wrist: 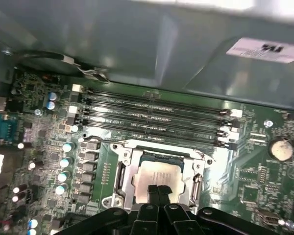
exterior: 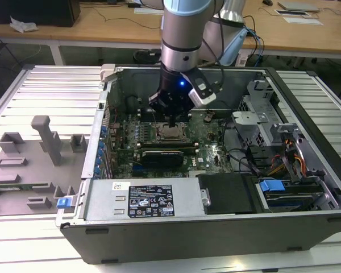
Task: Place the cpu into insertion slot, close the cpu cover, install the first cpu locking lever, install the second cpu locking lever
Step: 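Close the cpu cover, then install the first cpu locking lever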
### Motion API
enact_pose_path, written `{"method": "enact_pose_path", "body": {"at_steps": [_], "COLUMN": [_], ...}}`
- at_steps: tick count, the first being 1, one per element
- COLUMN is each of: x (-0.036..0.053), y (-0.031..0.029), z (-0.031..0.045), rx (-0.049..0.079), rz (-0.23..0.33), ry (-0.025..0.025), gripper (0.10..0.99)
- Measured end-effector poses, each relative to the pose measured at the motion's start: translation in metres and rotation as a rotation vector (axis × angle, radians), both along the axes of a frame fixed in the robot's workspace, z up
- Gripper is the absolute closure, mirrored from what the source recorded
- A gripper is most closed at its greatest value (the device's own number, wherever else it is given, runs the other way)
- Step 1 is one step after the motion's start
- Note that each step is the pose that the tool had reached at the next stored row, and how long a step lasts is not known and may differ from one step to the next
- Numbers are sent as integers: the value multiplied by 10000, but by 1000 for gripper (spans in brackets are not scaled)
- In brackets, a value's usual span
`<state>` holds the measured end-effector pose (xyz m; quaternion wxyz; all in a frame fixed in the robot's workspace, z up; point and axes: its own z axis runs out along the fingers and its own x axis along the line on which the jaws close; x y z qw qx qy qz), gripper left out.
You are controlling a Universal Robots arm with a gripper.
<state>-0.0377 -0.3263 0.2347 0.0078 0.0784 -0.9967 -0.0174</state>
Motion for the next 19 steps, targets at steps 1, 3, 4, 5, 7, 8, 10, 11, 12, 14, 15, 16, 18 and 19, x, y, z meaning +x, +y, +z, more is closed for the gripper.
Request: {"method": "enact_pose_path", "body": {"at_steps": [1, 3, 4, 5, 7, 8, 10, 11, 12, 14, 15, 16, 18, 19], "x": [0, 0, 0, 0, 1, 1, 1, 1, 1, 2, 2, 3, 4, 5], "y": [0, 0, 0, 0, 0, 0, 0, 0, 0, 0, 0, 0, 0, 0], "z": [59, 120, 144, 161, 176, 176, 176, 177, 177, 177, 177, 177, 177, 177], "rx": [0, 1, -1, -1, -5, -4, -4, -5, -5, -5, -5, -5, -5, -6], "rz": [-2, -8, -12, -17, -30, -33, -35, -35, -35, -34, -34, -34, -34, -34], "ry": [0, -3, -3, -4, -5, -5, -5, -5, -5, -4, -4, -4, -4, -5], "gripper": [980, 980, 980, 980, 980, 980, 980, 980, 980, 980, 980, 980, 980, 980]}}
